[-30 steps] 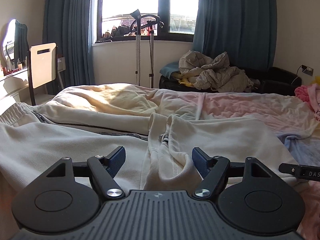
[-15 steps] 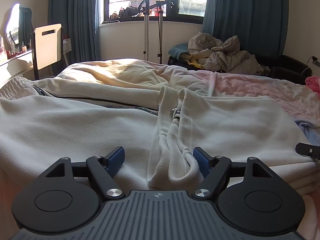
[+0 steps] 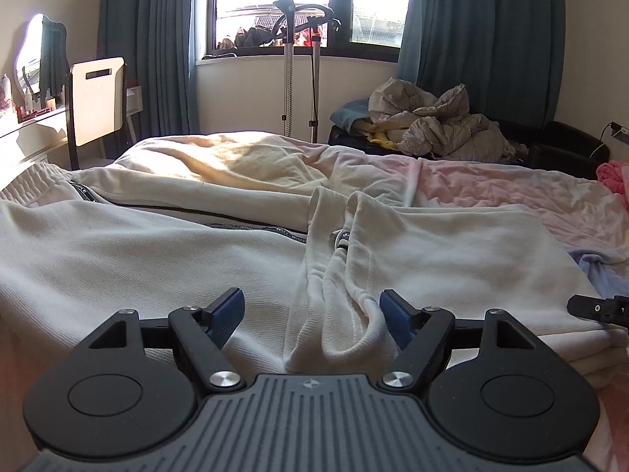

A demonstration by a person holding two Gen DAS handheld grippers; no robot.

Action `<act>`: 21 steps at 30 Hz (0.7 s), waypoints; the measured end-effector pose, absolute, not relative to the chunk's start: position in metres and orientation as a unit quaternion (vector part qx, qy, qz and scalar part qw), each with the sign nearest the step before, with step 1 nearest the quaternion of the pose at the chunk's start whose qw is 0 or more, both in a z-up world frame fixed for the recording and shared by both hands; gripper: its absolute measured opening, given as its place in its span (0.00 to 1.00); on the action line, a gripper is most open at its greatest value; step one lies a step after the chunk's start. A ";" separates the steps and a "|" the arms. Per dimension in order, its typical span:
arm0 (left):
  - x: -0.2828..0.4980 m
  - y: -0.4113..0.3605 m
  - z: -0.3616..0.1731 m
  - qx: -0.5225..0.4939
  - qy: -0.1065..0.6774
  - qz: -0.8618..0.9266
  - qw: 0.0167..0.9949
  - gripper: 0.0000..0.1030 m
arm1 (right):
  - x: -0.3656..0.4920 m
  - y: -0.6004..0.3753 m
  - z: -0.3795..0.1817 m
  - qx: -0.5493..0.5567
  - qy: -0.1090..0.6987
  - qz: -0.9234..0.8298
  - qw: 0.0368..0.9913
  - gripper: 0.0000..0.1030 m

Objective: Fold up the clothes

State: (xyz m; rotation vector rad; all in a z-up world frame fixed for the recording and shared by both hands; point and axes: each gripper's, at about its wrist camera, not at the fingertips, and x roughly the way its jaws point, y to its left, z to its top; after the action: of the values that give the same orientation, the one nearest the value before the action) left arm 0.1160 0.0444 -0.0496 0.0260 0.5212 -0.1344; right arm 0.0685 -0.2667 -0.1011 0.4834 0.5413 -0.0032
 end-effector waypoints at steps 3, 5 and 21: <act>0.119 0.043 -0.051 0.018 0.262 -0.061 0.963 0.77 | 0.076 -0.273 -0.108 0.272 0.269 0.011 0.924 0.63; 0.122 0.043 -0.055 0.019 0.276 -0.054 0.959 0.77 | 0.080 -0.279 -0.109 0.302 0.264 0.023 0.916 0.63; 0.132 0.048 -0.064 -0.006 0.300 -0.042 0.953 0.82 | 0.093 -0.289 -0.113 0.386 0.268 0.054 0.881 0.61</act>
State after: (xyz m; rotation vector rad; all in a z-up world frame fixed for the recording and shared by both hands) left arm 0.1317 0.0475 -0.0637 -0.0120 0.6100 -0.0846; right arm 0.0929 -0.2892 -0.1129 0.8031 0.5576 0.1129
